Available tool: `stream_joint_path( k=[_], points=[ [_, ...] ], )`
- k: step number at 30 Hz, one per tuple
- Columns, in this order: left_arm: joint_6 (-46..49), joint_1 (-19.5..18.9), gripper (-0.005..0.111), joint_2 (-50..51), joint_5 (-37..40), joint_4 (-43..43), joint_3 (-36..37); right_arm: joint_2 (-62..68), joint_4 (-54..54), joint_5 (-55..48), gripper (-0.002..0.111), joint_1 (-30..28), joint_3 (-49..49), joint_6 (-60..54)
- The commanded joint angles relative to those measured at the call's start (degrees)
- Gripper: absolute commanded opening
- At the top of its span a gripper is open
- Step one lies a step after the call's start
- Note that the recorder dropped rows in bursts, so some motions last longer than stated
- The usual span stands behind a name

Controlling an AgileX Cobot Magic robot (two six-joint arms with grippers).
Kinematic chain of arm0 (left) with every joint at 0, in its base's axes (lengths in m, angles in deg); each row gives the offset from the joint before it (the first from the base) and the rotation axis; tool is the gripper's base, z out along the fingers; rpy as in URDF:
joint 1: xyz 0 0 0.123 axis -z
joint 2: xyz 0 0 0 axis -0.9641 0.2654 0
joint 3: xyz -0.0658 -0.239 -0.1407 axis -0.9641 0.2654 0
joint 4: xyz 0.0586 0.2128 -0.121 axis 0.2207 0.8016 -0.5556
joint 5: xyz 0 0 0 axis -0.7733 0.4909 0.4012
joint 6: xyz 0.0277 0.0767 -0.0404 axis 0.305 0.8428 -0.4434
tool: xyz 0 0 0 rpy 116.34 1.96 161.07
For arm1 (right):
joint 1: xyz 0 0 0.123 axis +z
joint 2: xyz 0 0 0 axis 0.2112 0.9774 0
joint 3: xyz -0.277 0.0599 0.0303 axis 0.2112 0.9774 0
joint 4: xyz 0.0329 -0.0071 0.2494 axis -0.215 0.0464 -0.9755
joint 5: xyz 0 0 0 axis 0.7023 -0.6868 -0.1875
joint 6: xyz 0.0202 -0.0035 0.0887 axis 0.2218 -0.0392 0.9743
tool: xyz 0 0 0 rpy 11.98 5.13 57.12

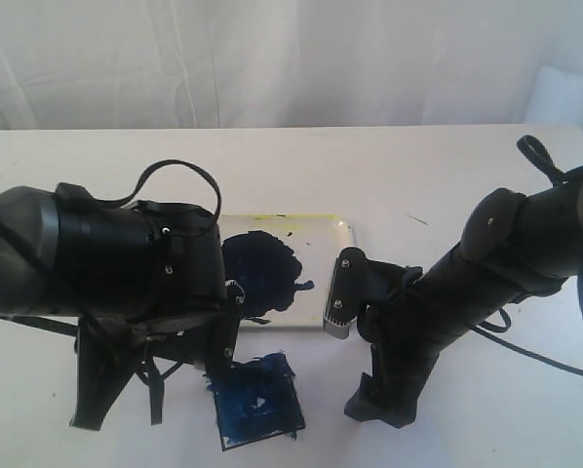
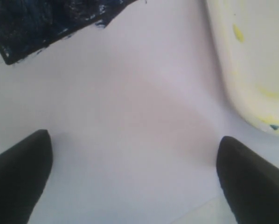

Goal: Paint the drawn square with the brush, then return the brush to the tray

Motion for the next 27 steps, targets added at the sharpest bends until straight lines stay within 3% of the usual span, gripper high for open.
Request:
stream_joint_path(
  k=[1,9,22,27],
  points=[
    [0.8,0.5,0.000,0.7,1.1,-0.2,0.0,0.9,2.2,1.0,0.089,0.0,1.2,1.3],
    [2.8,3.7,0.000,0.7,4.8,1.1,0.0,0.9,2.2,1.3,0.089,0.0,1.2,1.3],
    [4.1,4.2,0.000,0.1,5.8,1.5,0.0,0.9,2.2,1.4,0.089,0.0,1.2,1.3],
    [5.8,6.3,0.000,-0.1,5.8,1.3,0.0,0.9,2.2,1.4,0.089,0.0,1.2,1.3]
  ],
)
